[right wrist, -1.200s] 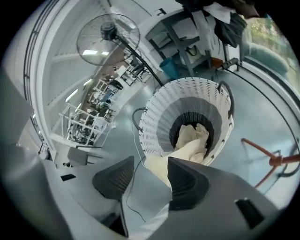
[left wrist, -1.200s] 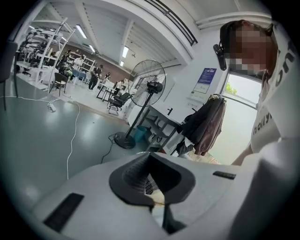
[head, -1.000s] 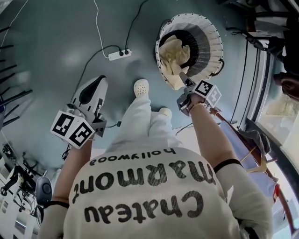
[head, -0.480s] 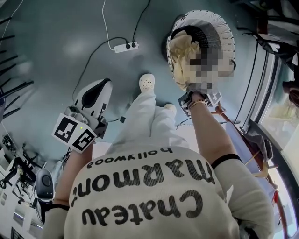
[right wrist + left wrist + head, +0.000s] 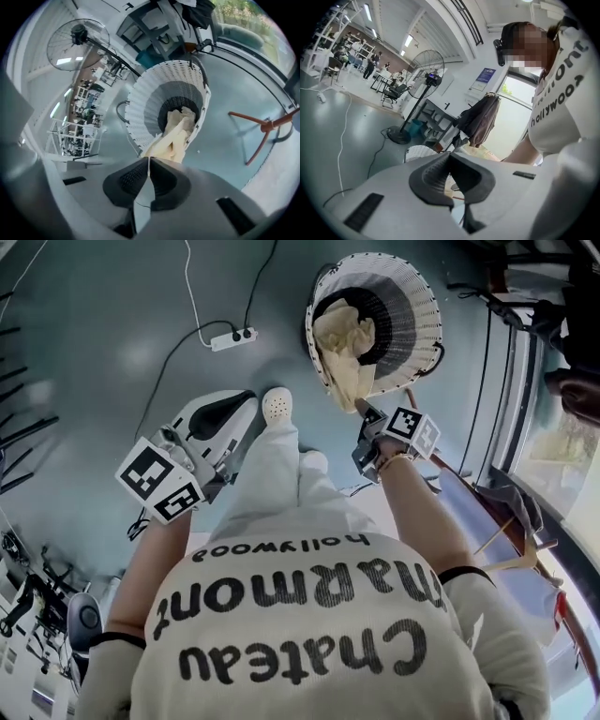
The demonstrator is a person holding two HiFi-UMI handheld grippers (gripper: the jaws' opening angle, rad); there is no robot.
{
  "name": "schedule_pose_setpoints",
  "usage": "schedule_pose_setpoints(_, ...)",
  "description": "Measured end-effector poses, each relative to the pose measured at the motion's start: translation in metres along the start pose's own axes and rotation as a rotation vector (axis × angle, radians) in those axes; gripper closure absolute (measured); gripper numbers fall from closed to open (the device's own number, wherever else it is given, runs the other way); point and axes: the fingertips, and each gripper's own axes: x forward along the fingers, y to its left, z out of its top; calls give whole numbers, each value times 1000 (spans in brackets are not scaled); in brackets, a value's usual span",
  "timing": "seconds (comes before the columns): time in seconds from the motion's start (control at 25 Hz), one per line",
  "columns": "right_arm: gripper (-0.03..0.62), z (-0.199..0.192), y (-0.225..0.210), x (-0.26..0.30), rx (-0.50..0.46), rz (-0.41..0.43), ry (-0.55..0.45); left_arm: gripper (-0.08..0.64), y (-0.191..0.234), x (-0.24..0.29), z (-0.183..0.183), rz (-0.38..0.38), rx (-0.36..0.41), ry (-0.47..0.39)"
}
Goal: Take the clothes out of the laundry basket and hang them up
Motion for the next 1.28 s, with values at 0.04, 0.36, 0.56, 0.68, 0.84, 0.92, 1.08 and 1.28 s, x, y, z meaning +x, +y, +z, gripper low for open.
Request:
schedule_pose_setpoints(0.04, 555, -1, 8, -11, -22, 45, -5, 551, -12, 5, 1, -25, -4, -11)
schedule_pose_setpoints(0.36, 557, 9, 58, -130, -132, 363, -113, 403, -139, 42, -6, -230, 25, 1)
schedule_pose_setpoints(0.56, 557, 25, 89, -202, -228, 443, -181, 400, -177, 51, 2, -208, 64, -21)
schedule_pose_setpoints(0.68, 557, 29, 111, -242, -265, 491, -230, 379, -196, 54, 10, -191, 112, -5)
schedule_pose_setpoints(0.84, 557, 28, 172, -300, -520, 736, -301, 353, -222, 57, 7, -173, 173, 43)
schedule_pose_setpoints(0.92, 557, 22, 190, -324, -547, 770, -326, 350, -231, 56, 6, -155, 189, 50)
schedule_pose_setpoints(1.08, 557, 18, 223, -373, -608, 854, -392, 340, -242, 59, 15, -98, 243, 27)
schedule_pose_setpoints(1.28, 557, -7, 250, -434, -676, 950, -441, 334, -266, 52, 21, -43, 264, -7)
